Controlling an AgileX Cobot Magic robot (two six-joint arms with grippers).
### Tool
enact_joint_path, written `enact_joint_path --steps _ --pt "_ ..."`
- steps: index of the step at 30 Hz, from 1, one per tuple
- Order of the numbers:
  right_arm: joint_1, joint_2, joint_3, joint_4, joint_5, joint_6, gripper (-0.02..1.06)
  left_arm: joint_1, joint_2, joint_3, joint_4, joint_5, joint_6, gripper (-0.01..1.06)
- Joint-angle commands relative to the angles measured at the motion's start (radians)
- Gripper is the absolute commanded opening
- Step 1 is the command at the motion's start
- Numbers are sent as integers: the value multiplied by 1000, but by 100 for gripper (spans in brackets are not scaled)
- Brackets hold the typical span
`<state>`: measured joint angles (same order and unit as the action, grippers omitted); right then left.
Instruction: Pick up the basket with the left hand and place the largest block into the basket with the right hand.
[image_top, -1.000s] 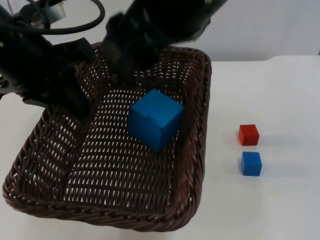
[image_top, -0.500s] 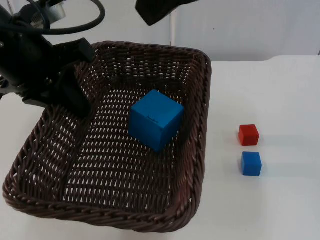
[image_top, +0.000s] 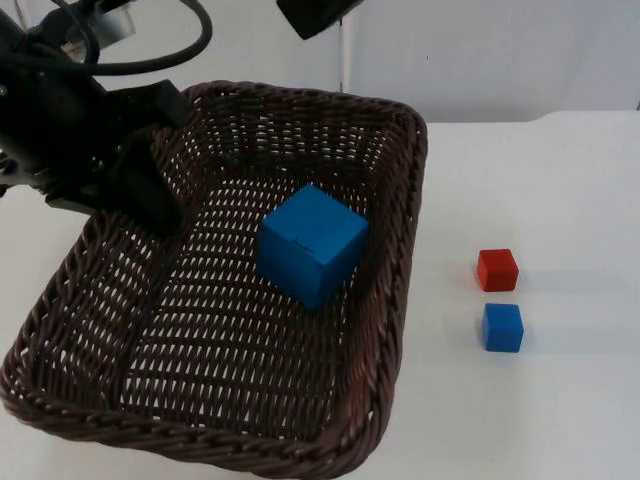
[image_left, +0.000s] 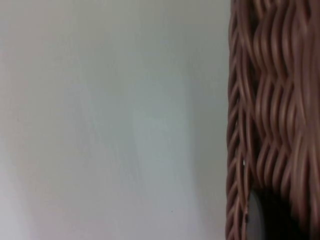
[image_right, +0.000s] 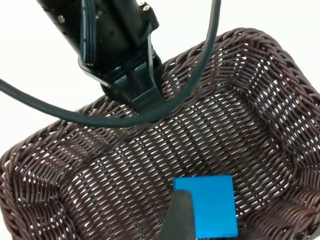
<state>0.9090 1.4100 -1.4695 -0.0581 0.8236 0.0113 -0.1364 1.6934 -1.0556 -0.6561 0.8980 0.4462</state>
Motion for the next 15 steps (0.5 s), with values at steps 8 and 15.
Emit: enact_joint_path --steps 8,15 --pt "4 -54 34 12 -19 4 68 -2 -8 3 -48 -61 14 0" --pt "4 -137 133 10 -46 11 68 -2 -8 3 -83 -154 21 0"
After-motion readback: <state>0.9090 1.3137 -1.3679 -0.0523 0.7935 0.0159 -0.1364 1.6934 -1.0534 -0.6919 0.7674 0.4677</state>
